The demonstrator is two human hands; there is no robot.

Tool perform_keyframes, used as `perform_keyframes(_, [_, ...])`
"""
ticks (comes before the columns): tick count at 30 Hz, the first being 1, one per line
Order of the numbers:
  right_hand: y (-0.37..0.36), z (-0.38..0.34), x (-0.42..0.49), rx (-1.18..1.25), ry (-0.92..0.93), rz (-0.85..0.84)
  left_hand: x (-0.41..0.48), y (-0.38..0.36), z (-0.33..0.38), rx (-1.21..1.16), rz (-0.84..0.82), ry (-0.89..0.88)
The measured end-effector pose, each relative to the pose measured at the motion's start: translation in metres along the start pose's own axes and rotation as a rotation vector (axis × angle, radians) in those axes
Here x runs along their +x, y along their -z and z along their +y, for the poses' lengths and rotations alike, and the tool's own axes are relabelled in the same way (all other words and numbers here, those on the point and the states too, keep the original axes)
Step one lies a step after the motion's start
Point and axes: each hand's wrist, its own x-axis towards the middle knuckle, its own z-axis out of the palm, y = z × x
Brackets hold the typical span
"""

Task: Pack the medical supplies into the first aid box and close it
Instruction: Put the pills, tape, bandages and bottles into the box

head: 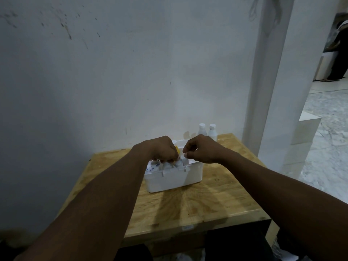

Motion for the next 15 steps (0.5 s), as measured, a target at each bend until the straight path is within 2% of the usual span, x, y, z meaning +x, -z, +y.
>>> perform_keyframes(15, [0.0032,0.0014,0.0020,-0.026,0.000,-0.078,-0.0025,-0.0024,0.0002,-0.012,0.002,-0.004])
